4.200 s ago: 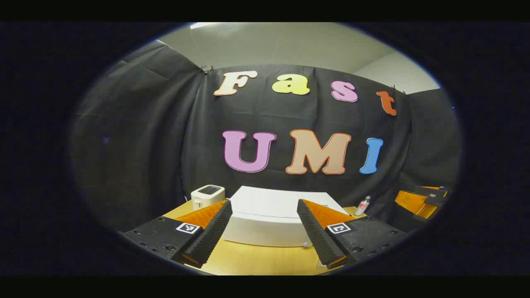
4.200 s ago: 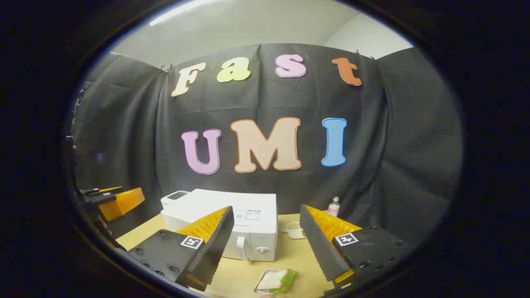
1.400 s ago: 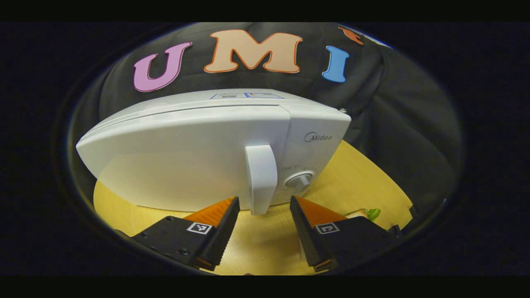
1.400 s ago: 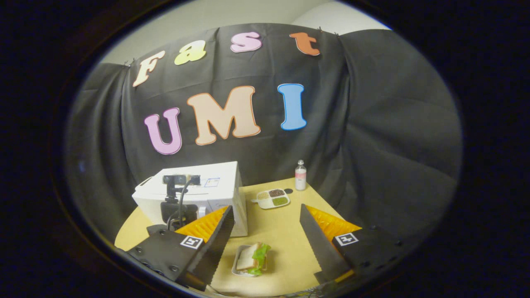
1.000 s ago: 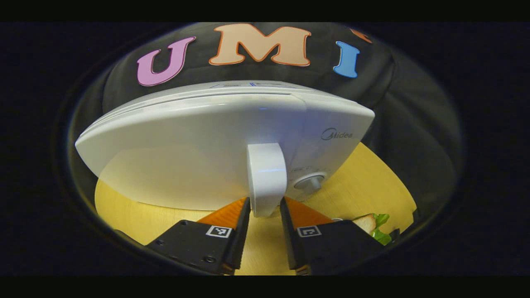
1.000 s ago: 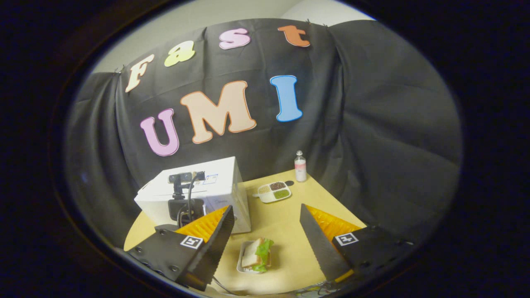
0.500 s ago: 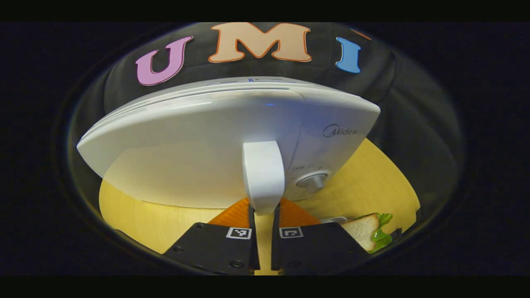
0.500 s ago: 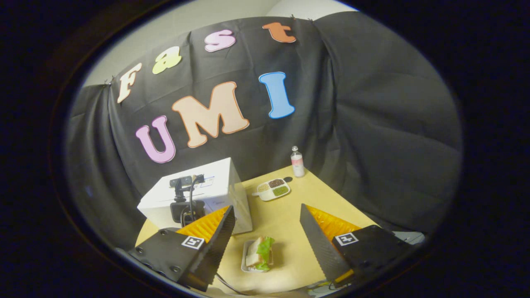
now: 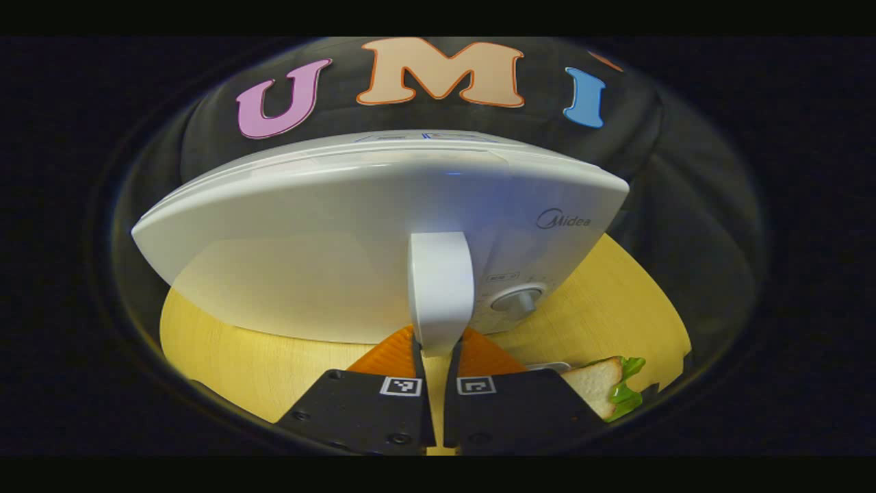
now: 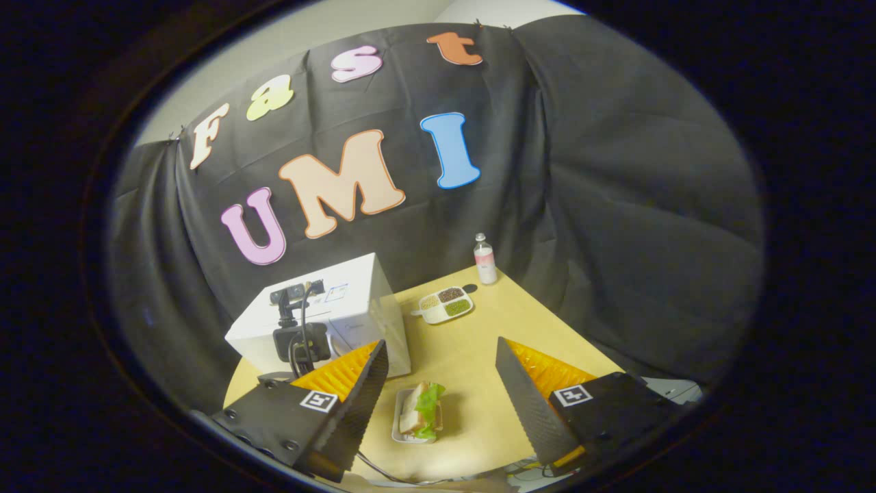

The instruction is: Open the microwave oven with the left hand, put the food in, and close the microwave oven.

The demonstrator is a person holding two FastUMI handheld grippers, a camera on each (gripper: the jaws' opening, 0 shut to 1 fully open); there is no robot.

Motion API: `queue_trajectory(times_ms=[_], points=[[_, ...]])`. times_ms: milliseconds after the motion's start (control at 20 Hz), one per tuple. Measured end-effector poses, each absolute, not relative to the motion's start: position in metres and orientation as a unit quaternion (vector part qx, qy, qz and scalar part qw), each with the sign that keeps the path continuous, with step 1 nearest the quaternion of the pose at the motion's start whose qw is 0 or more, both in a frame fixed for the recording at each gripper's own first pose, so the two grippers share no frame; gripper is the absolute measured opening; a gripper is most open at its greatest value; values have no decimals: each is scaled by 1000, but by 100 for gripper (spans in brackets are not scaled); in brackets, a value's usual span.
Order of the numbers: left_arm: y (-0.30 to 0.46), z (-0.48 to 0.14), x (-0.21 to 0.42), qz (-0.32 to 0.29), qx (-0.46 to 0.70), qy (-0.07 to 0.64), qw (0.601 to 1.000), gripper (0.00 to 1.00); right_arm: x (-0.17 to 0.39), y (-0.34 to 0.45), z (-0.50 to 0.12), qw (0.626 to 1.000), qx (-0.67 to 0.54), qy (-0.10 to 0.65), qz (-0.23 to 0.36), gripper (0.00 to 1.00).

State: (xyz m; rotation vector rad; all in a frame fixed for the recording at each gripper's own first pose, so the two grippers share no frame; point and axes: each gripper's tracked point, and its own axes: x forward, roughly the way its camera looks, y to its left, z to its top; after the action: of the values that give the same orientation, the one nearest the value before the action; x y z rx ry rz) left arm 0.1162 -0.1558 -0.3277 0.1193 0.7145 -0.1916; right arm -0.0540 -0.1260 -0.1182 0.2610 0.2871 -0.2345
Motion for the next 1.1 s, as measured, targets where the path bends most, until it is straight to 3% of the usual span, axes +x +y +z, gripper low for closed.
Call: queue_trajectory(times_ms=[50,100,350,500,700,800,1000,1100], points=[[-156,-327,116,-91,58,349,931,5,-53,-124,-119,974,129,146,-113,98],[-155,-328,116,-90,58,350,931,5,-52,-122,-121,974,129,149,-110,89],[-148,-329,87,-79,45,360,928,5,-39,-122,-123,975,118,157,-101,89],[-140,-326,62,-102,55,335,935,4,-31,-124,-126,975,119,163,-98,90],[-131,-326,42,-115,54,341,932,11,-28,-126,-132,974,112,177,-87,90],[-126,-327,33,-115,63,342,931,9,-29,-126,-137,974,106,184,-84,90],[-113,-327,11,-102,46,354,928,19,-36,-122,-152,969,112,207,-77,90],[-96,-324,2,-81,43,352,931,34,-38,-120,-161,965,118,223,-71,90]])
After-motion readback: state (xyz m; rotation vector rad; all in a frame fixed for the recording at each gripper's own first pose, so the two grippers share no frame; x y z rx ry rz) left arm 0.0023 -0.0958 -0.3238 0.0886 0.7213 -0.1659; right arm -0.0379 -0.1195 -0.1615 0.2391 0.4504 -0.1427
